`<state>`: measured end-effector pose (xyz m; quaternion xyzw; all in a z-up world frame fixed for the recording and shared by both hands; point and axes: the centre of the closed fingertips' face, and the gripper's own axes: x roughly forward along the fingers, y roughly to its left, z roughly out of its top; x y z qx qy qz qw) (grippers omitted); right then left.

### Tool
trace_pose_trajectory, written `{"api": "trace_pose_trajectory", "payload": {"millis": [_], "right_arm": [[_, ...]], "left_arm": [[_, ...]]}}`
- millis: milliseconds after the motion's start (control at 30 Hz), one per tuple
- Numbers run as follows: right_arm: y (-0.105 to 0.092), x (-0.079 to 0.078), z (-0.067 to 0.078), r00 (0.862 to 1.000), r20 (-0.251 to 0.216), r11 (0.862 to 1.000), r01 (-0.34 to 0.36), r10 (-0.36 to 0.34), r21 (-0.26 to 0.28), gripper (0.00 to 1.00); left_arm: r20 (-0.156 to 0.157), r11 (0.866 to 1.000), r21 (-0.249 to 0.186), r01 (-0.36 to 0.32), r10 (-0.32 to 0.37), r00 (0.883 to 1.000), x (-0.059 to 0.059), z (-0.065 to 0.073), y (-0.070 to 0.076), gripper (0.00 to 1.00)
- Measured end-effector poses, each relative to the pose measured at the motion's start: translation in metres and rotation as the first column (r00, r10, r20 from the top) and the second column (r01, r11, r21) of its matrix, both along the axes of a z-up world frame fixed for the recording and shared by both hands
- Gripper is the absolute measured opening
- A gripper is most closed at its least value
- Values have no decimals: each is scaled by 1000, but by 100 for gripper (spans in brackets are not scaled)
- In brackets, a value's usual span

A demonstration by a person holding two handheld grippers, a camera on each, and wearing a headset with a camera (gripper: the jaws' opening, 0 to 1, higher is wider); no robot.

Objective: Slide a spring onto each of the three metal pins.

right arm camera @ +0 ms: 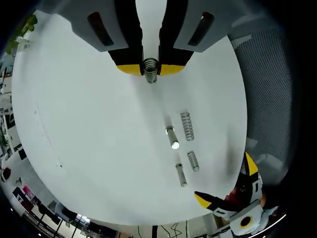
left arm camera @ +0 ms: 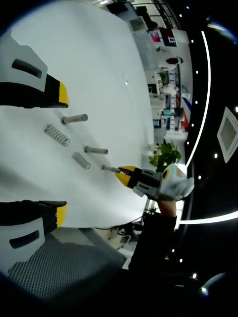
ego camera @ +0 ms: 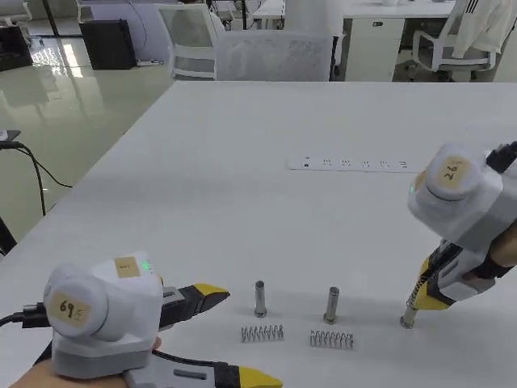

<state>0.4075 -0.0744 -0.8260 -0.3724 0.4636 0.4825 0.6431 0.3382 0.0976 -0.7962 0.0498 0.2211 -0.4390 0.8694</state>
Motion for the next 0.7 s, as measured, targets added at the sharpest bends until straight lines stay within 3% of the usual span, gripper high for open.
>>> {"api": "trace_pose_trajectory", "payload": {"millis": [367,700], "right_arm": [[1,0,-21,1000,-20,1000,5,-5,-3,9],[-1,0,-27,1000,-27,1000,4,-4,1,12]], "left_arm": [[-4,1000,4,6,-6,1000,-1,-2,0,72],[-9,1000,10,8,-8,1000,-1,-4,0,72]]}}
